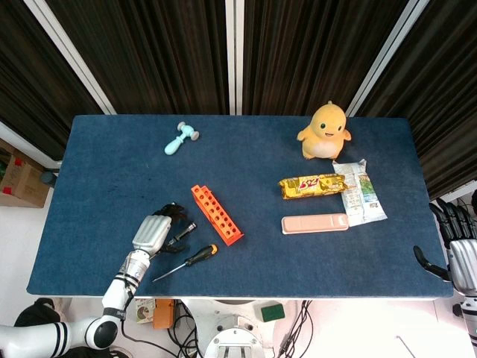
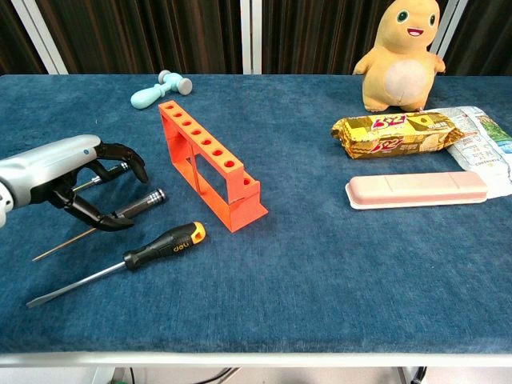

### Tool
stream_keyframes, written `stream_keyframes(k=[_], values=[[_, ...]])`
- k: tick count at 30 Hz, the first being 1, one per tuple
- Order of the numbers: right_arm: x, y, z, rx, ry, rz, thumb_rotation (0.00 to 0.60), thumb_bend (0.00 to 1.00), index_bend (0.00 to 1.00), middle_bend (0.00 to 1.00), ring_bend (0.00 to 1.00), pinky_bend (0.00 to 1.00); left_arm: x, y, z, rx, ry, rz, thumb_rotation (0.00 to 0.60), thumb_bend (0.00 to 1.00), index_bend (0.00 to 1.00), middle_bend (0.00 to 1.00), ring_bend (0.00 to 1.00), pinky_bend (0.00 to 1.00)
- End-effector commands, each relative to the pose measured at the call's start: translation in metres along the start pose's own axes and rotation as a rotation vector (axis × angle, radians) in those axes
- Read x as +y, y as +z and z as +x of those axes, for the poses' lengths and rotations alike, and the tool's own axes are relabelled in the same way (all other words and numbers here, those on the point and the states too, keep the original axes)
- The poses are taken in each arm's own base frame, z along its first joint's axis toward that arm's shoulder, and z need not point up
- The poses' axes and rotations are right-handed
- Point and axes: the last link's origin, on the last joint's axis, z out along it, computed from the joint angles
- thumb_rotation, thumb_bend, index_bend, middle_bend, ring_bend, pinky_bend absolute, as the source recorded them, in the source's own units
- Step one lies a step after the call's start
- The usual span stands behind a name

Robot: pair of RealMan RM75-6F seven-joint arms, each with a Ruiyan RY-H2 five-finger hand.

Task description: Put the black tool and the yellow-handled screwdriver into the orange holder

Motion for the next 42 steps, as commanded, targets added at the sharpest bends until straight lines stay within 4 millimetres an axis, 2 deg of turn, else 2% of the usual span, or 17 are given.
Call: stream_keyframes(k=[1, 6, 20, 30, 32, 36, 39, 42], values=[[0.001, 0.001, 0.0, -0.005, -0.004, -0.007, 0.6, 0.33, 0.0, 0.0, 0.0, 0.0, 0.002, 0.003, -0.003, 0.004, 0.018, 0.004, 0.56, 0.18, 0.36, 0.22, 0.13, 0.29], [0.0, 0.001, 0.0, -0.002, -0.001, -0.007, 0.6, 0.33, 0.0, 0.0, 0.0, 0.0, 0.005, 0.009, -0.008, 0.007, 0.046, 0.019, 0.562, 0.19, 0.38, 0.3, 0.2, 0.39], [0.0, 0.0, 0.001, 0.009, 0.01, -0.002, 0.6, 0.33, 0.0, 0.0, 0.0, 0.0, 0.004, 0.019, -0.012, 0.046, 0.128, 0.074, 0.556, 0.27, 0.52, 0.41, 0.3, 0.49], [0.001, 0.0, 0.002, 0.014, 0.014, -0.003, 0.6, 0.33, 0.0, 0.0, 0.0, 0.0, 0.006, 0.016, -0.012, 0.045, 0.119, 0.071, 0.561, 0.36, 0.6, 0.46, 0.34, 0.53], [0.001, 0.0, 0.002, 0.012, 0.013, -0.003, 0.6, 0.33, 0.0, 0.0, 0.0, 0.0, 0.008, 0.012, -0.007, 0.063, 0.095, 0.059, 0.562, 0.37, 0.61, 0.47, 0.35, 0.54], [0.001, 0.001, 0.001, 0.013, 0.014, -0.004, 0.6, 0.33, 0.0, 0.0, 0.0, 0.0, 0.01, -0.004, 0.017, 0.148, 0.044, 0.033, 0.565, 0.37, 0.61, 0.47, 0.35, 0.54], [0.001, 0.002, 0.001, 0.015, 0.015, -0.008, 0.6, 0.33, 0.0, 0.0, 0.0, 0.0, 0.009, -0.017, 0.044, 0.262, -0.024, 0.025, 0.559, 0.37, 0.61, 0.47, 0.35, 0.52], [0.001, 0.001, 0.001, 0.016, 0.019, -0.006, 0.6, 0.33, 0.0, 0.0, 0.0, 0.0, 0.004, -0.029, 0.074, 0.433, -0.182, 0.026, 0.553, 0.37, 0.6, 0.47, 0.35, 0.5]])
